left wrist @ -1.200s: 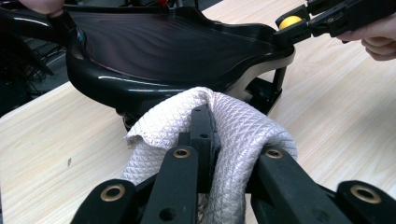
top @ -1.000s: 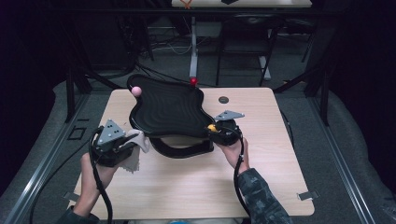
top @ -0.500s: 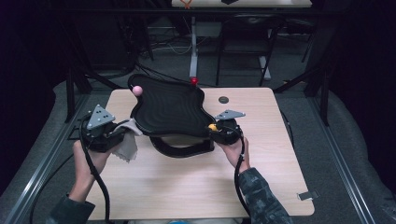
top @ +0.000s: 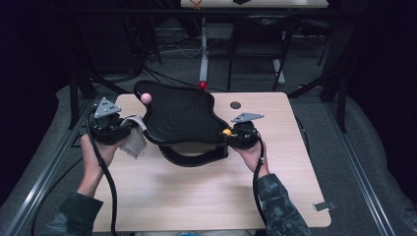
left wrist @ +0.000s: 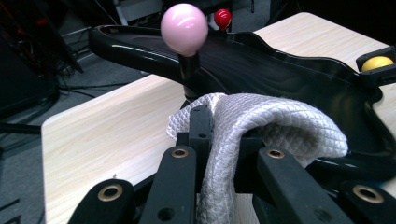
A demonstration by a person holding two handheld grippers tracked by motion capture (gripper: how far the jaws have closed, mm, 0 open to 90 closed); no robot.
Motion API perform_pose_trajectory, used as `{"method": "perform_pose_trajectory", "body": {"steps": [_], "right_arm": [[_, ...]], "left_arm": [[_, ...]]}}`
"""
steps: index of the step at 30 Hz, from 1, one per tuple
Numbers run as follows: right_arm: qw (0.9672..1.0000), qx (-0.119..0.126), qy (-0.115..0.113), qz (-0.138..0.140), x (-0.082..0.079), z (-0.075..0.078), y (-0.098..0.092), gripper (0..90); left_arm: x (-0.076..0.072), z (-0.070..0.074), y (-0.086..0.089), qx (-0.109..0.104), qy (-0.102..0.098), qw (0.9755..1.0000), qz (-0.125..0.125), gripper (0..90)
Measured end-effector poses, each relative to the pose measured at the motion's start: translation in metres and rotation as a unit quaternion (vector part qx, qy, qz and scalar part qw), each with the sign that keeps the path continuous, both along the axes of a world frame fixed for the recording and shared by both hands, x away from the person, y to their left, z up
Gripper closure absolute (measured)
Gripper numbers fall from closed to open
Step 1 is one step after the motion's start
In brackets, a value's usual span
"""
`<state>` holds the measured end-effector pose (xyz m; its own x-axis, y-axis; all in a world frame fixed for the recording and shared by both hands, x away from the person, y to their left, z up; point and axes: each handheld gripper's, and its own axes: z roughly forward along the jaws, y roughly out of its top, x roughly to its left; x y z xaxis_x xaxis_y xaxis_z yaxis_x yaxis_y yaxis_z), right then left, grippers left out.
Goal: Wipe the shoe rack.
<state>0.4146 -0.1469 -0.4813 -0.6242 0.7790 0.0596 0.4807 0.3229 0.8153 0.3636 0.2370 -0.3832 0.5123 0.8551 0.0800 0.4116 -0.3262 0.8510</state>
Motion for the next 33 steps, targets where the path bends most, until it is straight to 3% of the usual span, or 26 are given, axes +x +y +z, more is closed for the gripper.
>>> {"method": "perform_pose_trajectory", "body": {"steps": [10, 18, 21, 28, 33], "right_arm": [[1.0000, -0.003, -0.002, -0.003, 0.002, 0.000, -0.002, 59.9], [0.9999, -0.004, -0.005, -0.008, 0.001, -0.001, -0.001, 60.0], [1.0000, -0.004, -0.004, -0.006, 0.001, -0.001, -0.001, 59.9], [1.0000, -0.004, -0.003, -0.007, 0.001, 0.000, -0.001, 60.0], [0.9999, -0.005, -0.004, -0.011, 0.001, -0.001, 0.000, 60.0]], "left_arm": [[0.023, -0.011, -0.001, -0.010, -0.005, 0.9999, -0.004, 81.9], [0.040, -0.018, -0.002, -0.006, -0.019, 0.9997, 0.012, 81.5], [0.047, -0.023, 0.004, -0.026, -0.018, 0.9995, 0.008, 81.7], [0.051, -0.029, 0.009, -0.046, -0.022, 0.9986, -0.012, 82.4], [0.050, -0.035, 0.010, -0.046, -0.022, 0.9986, -0.013, 82.5]]}}
